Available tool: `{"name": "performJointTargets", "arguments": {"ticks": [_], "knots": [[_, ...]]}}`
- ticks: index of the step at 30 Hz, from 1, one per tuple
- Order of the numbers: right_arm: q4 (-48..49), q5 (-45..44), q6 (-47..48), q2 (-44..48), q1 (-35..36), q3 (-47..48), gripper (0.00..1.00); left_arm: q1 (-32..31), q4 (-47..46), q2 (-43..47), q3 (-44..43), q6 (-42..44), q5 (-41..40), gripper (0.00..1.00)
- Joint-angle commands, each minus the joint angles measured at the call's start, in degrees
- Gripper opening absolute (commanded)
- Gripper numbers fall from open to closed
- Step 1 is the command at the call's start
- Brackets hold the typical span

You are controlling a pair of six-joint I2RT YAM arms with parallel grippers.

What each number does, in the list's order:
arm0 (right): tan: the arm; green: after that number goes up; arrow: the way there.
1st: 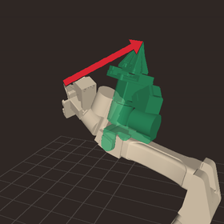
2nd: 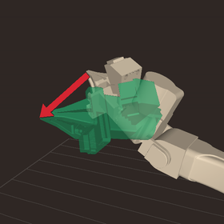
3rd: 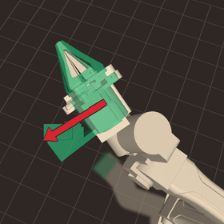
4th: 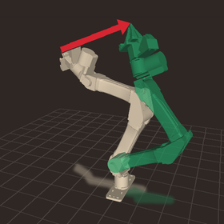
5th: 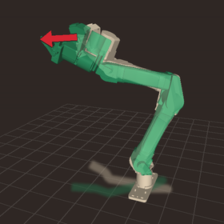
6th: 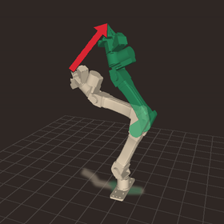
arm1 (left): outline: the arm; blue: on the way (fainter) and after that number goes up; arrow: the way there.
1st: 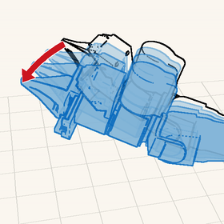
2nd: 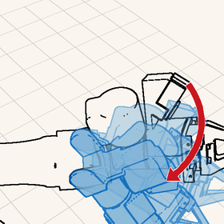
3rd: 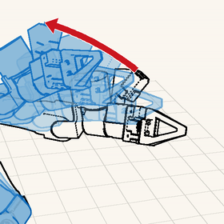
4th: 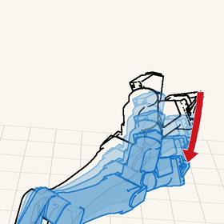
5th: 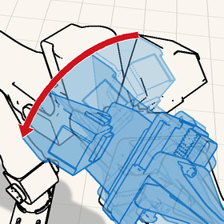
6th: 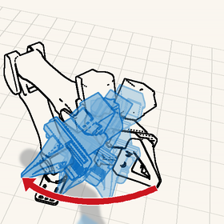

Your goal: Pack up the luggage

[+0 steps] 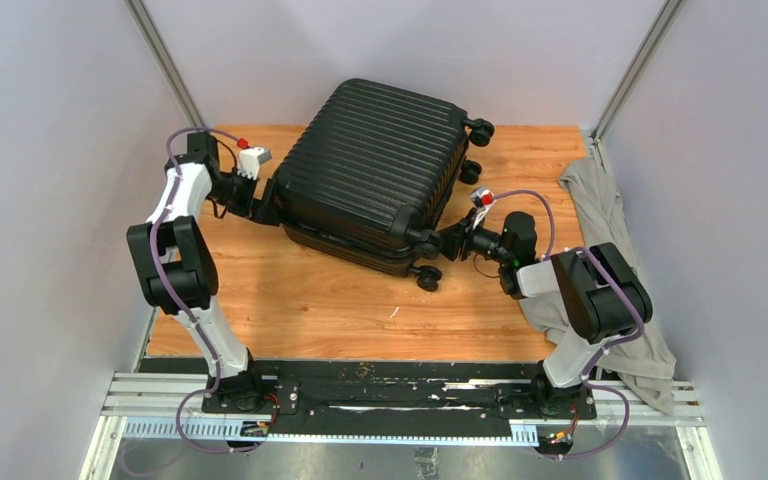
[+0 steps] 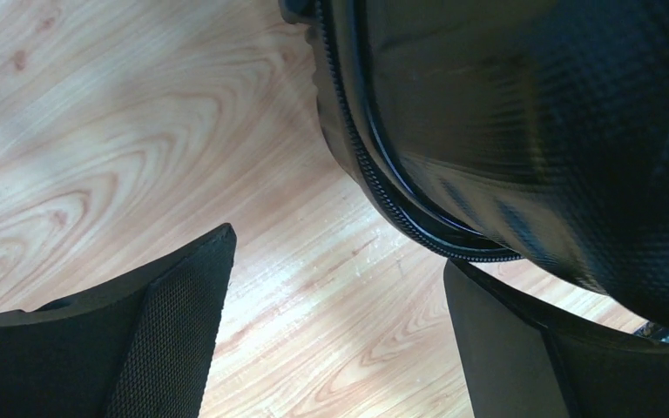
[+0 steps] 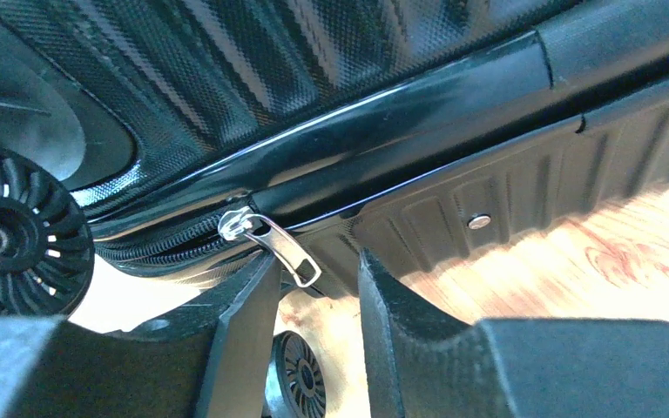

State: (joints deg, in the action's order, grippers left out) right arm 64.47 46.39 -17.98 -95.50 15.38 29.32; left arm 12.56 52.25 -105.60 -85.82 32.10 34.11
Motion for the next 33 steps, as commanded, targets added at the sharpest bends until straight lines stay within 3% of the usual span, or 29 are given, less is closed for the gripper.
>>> {"name": "performJointTargets", "arguments": {"ticks": [1,7,14,27,33], "knots": [[9.86,1.73,-0.14,-0.95,0.68,0.67,0.4,1.15,-2.51,-3.08,-3.9,-3.34,1.84,0.92],[11.05,1.68,-0.66,-1.67,0.7,0.75,0.26,3.14,-7.21,-6.36,-5.96,-9.51,1.19,0.84],[14.26,1.43,-2.55,-1.67,0.71,-0.31,0.0,2.93,-10.94,-8.51,-5.76,-14.77,3.26,0.79],[9.25,-5.96,1.3,6.45,2.15,-5.5,0.0,2.91,-12.76,-8.09,-4.02,-16.41,5.22,0.71],[3.0,-10.96,4.92,11.3,6.99,-7.54,0.0,2.03,-14.47,-7.75,-1.84,-18.34,6.6,0.61]]}}
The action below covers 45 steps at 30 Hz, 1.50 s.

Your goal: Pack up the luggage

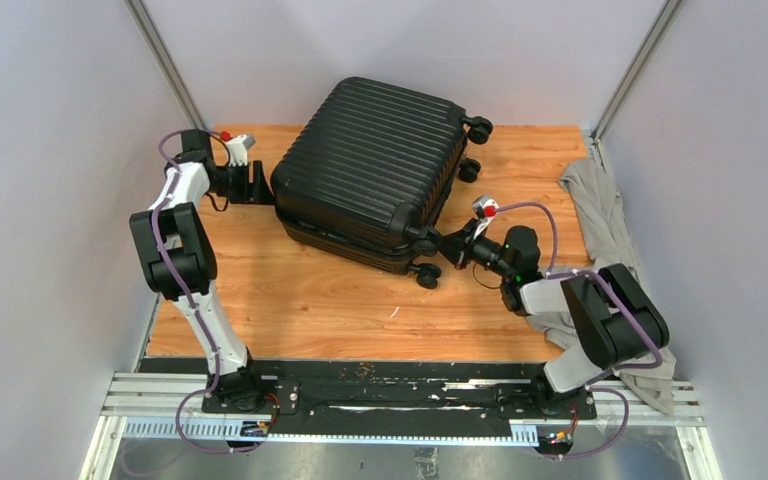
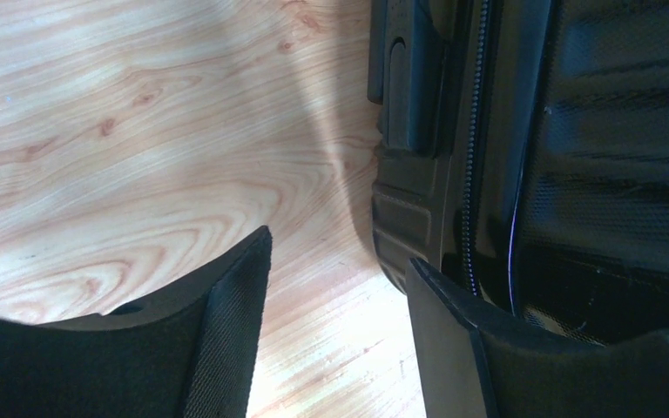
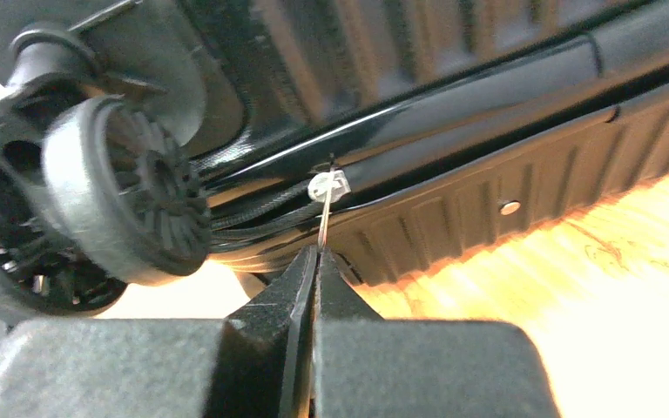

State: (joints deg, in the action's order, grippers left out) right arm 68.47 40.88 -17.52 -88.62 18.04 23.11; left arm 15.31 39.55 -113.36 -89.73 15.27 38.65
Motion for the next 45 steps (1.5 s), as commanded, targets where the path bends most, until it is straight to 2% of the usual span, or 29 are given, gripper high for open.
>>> {"name": "performJointTargets", "arguments": {"ticks": [1,7,16,25,29,36,38,39,42,45], "knots": [[-1.95,-6.93,5.49,5.75,6.28,-2.51,0.0,-0.96,-2.13,0.19,2.77,-1.77,2.18,0.6],[-3.57,-17.9,10.07,12.24,17.31,-9.42,0.0,-1.34,-3.94,1.11,5.92,-2.52,2.98,0.53],[-4.38,-26.39,14.86,12.54,25.1,-8.35,0.0,-1.59,-5.26,2.7,7.52,-4.06,5.03,0.48],[-6.28,-50.52,25.13,9.24,40.83,-3.87,0.0,-4.32,-6.23,3.41,10.01,-3.29,7.67,0.42],[-8.36,-53.27,25.52,7.24,42.24,-0.11,0.0,-5.11,-6.22,4.62,11.36,-2.4,8.42,0.41],[-13.65,-52.48,23.8,0.79,42.54,10.62,0.0,-5.9,-6.24,6.66,14.21,-0.81,9.6,0.38],[-17.35,-56.87,21.31,1.48,42.69,11.46,0.01,-5.95,-5.31,7.51,14.26,0.28,9.21,0.38],[-19.23,-59.62,19.7,3.33,42.62,10.76,0.05,-5.79,-4.06,8.0,14.05,1.16,9.02,0.37],[-28.41,-66.19,13.52,12.63,41.76,7.87,0.3,-3.64,-1.32,9.96,14.06,2.21,9.33,0.36],[-42.51,-68.74,6.5,23.28,40.23,4.42,0.42,-1.26,1.24,12.53,13.93,4.77,8.14,0.35]]}}
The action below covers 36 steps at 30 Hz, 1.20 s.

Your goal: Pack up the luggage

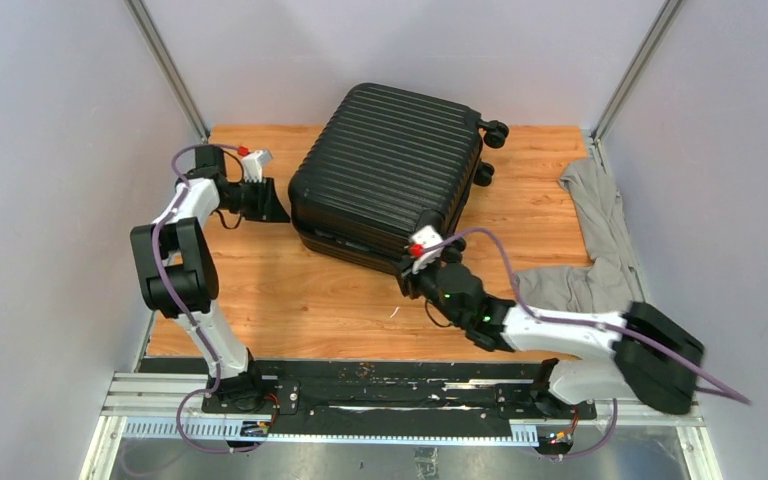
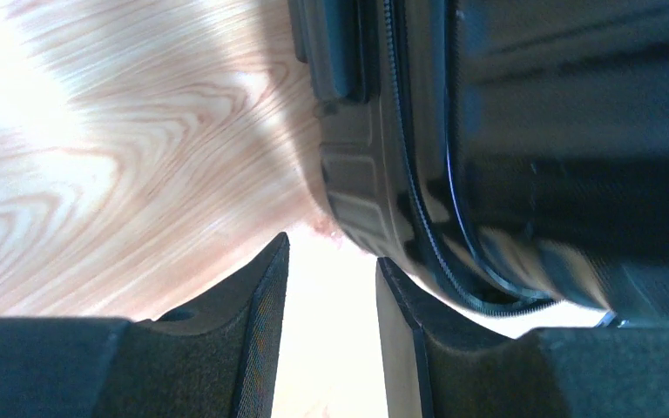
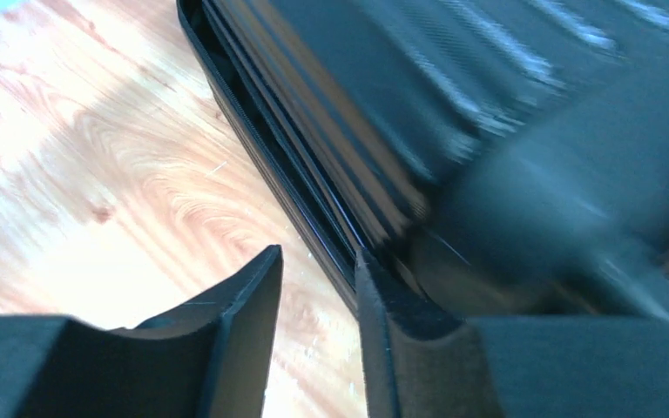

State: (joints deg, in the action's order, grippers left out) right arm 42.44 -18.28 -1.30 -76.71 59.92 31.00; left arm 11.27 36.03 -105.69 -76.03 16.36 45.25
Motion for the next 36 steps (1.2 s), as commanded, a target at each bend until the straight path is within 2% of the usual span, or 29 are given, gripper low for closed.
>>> {"name": "performJointTargets", "arguments": {"ticks": [1,4,7,15,19,25,29,36], "knots": [[-19.48,-8.85,-12.1,14.8,-2.8,-4.83,0.46,3.58,4.83,6.01,0.51,4.56,0.52,0.36],[-25.3,-6.66,-14.13,23.81,-5.26,-7.87,0.56,5.27,4.01,7.82,0.82,5.33,-3.02,0.36],[-27.7,-4.25,-14.66,27.04,-7.81,-8.46,0.58,5.62,0.03,7.41,1.54,2.05,-5.04,0.36],[-26.53,-0.09,-19.08,20.19,-8.44,-5.96,0.6,2.83,-9.19,1.14,-2.08,-6.12,-6.43,0.4],[-21.45,0.81,-21.12,17.19,-8.16,-6.95,0.68,1.83,-13.92,-2.73,-5.4,-11.67,-5.72,0.44],[-14.48,-0.06,-20.26,12.62,-8.15,-5.84,0.69,-0.8,-18.89,-7.42,-8.83,-16.09,-6.48,0.45],[-12.96,-3.32,-21.39,7.94,-7.32,-3.71,0.58,-3.19,-19.39,-9.02,-9.3,-17.94,-5.99,0.45],[-13.04,-11.39,-22.57,7.57,-3.33,-3.0,0.3,-4.96,-18.76,-6.29,-3.49,-15.18,-5.23,0.44]]}}
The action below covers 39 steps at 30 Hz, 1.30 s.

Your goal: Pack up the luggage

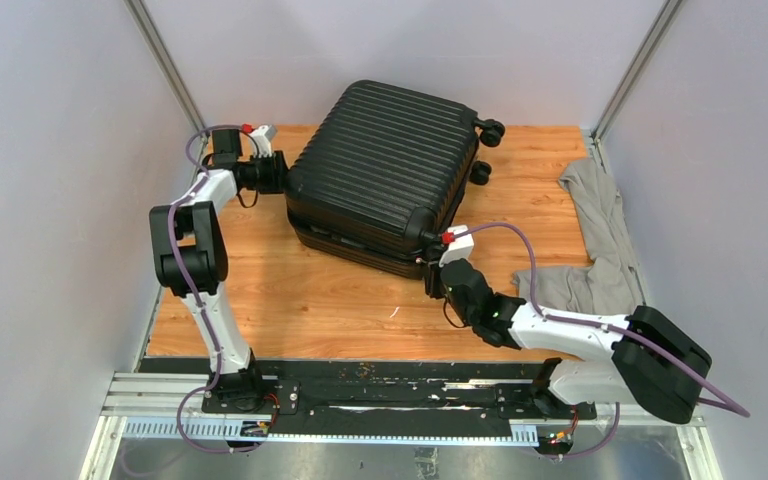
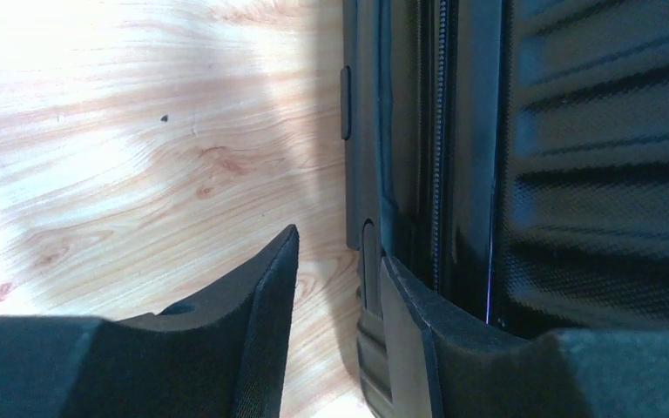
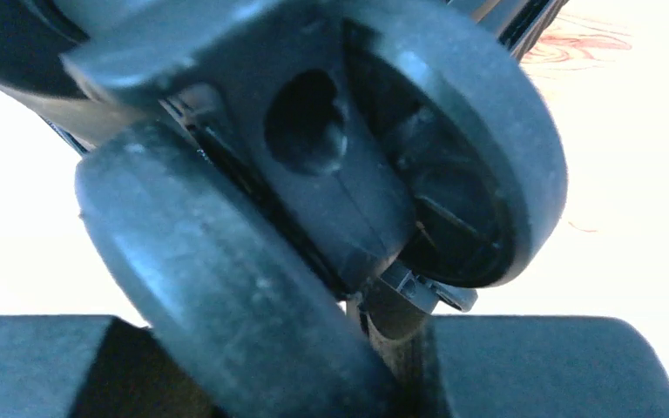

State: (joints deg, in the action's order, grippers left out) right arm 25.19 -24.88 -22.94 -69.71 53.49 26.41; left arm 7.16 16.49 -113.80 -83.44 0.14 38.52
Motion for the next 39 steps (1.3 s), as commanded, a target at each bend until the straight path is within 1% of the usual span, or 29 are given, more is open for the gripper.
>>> {"name": "performJointTargets", "arguments": {"ticks": [1,5,8,11,14,16,18,19,21,22,24,25,26,27,29,31,32,33,35,37,39], "knots": [[4.93,-5.83,-0.85,0.95,3.9,1.17,0.29,-0.83,0.74,2.37,4.89,1.38,1.66,0.43],[5.57,-8.53,-0.48,1.08,6.75,1.04,0.29,-0.91,0.75,4.96,8.1,2.29,2.02,0.42],[6.76,-9.82,-0.56,-0.25,8.23,1.09,0.27,-1.11,0.82,6.62,9.55,2.51,2.26,0.41],[7.35,-11.56,0.56,-1.65,10.44,1.72,0.22,-1.55,0.5,8.55,11.44,2.58,1.97,0.4],[7.17,-13.45,0.87,-1.84,12.75,1.82,0.11,-2.24,-0.21,10.06,13.53,2.45,1.68,0.39],[7.02,-12.84,0.89,-1.06,13.96,1.58,0.08,-2.43,-0.55,10.53,14.45,2.08,1.4,0.38],[6.49,-12.48,1.52,-0.09,15.25,1.26,0.07,-2.45,-0.58,10.77,14.47,1.63,0.82,0.37],[5.78,-11.67,1.49,0.12,15.51,1.07,0.08,-2.42,-0.58,10.86,14.4,1.54,0.66,0.37],[3.46,-11.22,-0.63,1.24,15.83,0.1,0.15,-2.34,-0.52,10.88,13.92,0.94,0.19,0.36],[3.77,-10.47,-1.88,2.28,15.8,-1.3,0.23,-2.25,-0.29,10.88,13.57,0.71,0.08,0.36],[4.73,-8.36,-3.05,5.37,15.75,-4.94,0.43,-1.82,0.03,11.07,12.91,0.4,-0.47,0.35],[4.15,-7.96,-3.94,7.68,15.74,-6.73,0.5,-1.43,-0.01,11.25,12.76,0.17,-0.5,0.34],[2.36,-7.86,-5.85,10.69,15.67,-8.46,0.55,-0.88,-0.25,11.33,12.58,0.13,-0.17,0.34],[0.7,-6.98,-7.26,14.28,15.62,-10.06,0.58,-0.27,-0.35,11.37,12.18,-0.58,0.14,0.34],[-5.96,-6.98,-10.06,24.38,15.65,-12.65,0.6,0.9,-0.28,11.24,11.34,-1.71,0.73,0.34],[-16.7,-8.65,-13.69,33.14,15.51,-13.15,0.59,1.7,-0.06,11.19,10.59,-1.79,0.87,0.33],[-22.51,-9.96,-15.63,36.84,15.44,-12.91,0.56,1.98,-0.1,11.25,10.33,-1.79,0.71,0.33],[-30.21,-12.52,-20.53,40.43,15.23,-12.06,0.53,2.16,-0.17,11.39,10.22,-1.79,0.6,0.33],[-39.42,-16.37,-25.0,45.72,14.21,-11.06,0.47,2.23,-0.27,11.49,9.93,-1.79,0.49,0.33],[-44.21,-19.66,-27.2,48.2,11.79,-9.82,0.4,2.24,-0.52,11.42,9.86,-2.09,0.49,0.33],[-44.65,-19.22,-26.77,46.71,5.63,-7.74,0.31,2.25,-0.56,11.15,9.64,-2.33,0.48,0.33]]}}
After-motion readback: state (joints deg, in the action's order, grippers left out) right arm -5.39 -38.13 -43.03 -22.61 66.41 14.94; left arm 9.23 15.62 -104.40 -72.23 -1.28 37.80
